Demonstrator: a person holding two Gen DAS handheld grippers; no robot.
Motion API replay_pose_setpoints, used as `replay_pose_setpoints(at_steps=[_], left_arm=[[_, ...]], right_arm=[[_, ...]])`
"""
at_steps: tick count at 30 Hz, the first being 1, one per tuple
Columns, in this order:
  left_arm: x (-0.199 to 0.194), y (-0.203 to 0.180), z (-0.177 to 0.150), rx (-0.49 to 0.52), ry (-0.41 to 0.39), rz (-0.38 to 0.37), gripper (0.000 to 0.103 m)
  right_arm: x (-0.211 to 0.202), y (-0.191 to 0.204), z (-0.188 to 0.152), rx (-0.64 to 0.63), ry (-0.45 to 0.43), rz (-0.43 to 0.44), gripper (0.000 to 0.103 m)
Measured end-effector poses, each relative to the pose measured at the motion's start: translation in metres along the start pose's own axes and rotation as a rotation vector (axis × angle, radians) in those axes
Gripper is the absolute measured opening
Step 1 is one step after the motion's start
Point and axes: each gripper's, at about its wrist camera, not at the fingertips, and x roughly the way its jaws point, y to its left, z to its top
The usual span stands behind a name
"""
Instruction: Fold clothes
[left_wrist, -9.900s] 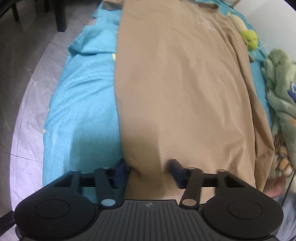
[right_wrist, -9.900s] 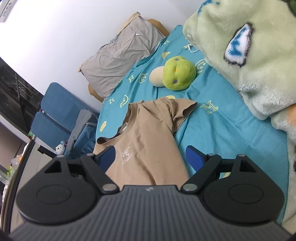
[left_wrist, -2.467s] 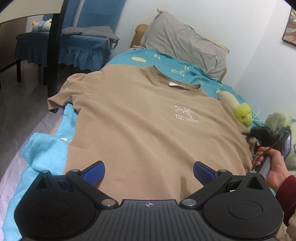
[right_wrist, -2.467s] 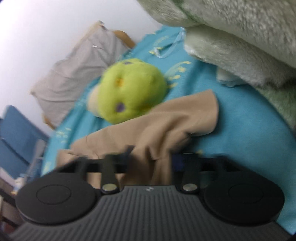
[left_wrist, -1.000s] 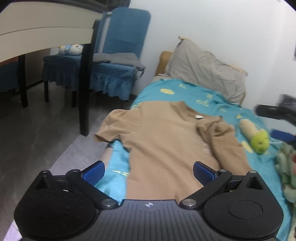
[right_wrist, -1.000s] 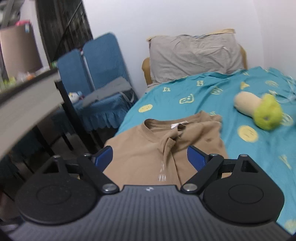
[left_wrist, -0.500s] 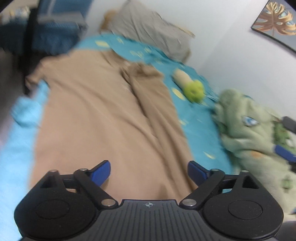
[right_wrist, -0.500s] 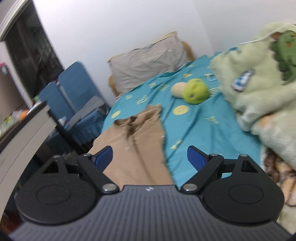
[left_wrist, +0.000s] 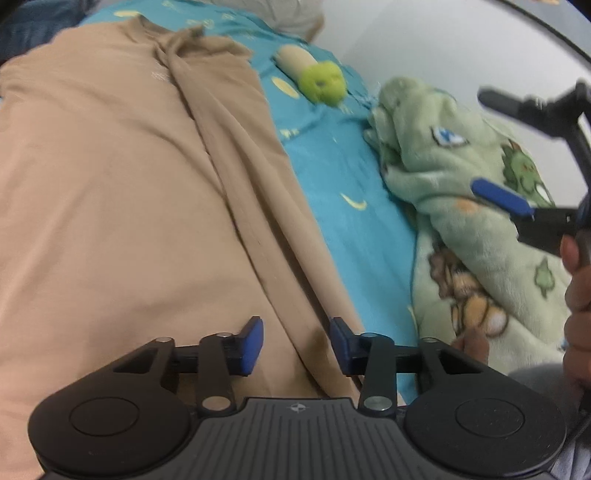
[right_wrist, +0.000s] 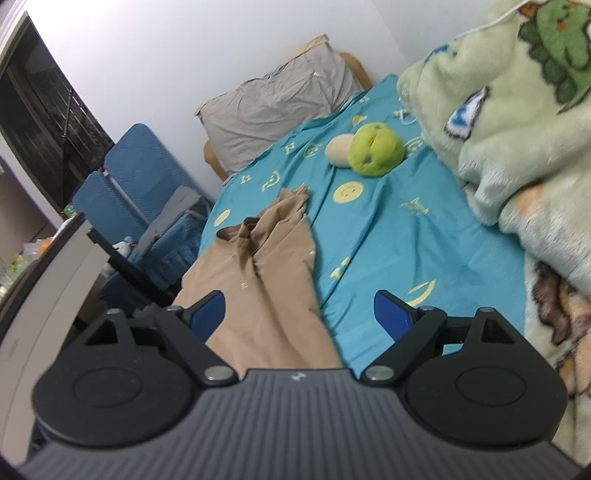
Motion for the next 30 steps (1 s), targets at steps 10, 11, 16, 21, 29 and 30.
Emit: replay_pose_setpoints(at_steps=[10, 11, 16, 21, 29, 30], left_arm=[[0.024, 0.009, -0.008, -0.059, 0.085, -0.113, 0.014], [0.022, 0.009, -0.008, -0.058, 0.077, -0.112, 0.009], [-0.001, 0.006, -0.002, -0.069, 0.024, -0.126, 0.006], [-0.042, 0.008, 0.010, -0.117, -0.011, -0.171, 0.006], [-0.056, 0.035, 0.008, -0.122, 0.058, 0.022, 0.005], [-0.052, 0.038, 0.006, -0.103, 0.076, 0.061, 0.006]], right_arm=[[0.009, -0.005, -0.002, 0.045, 0.041, 0.028, 0.089], [0.010, -0.005, -0.003, 0.043, 0.045, 0.024, 0.089], [0.015, -0.005, -0.006, 0.039, 0.064, 0.000, 0.089], [0.018, -0.007, -0.008, 0.045, 0.078, -0.019, 0.089], [0.023, -0.004, -0.012, 0.026, 0.099, -0.039, 0.089], [0.023, -0.002, -0.013, 0.014, 0.098, -0.042, 0.089]])
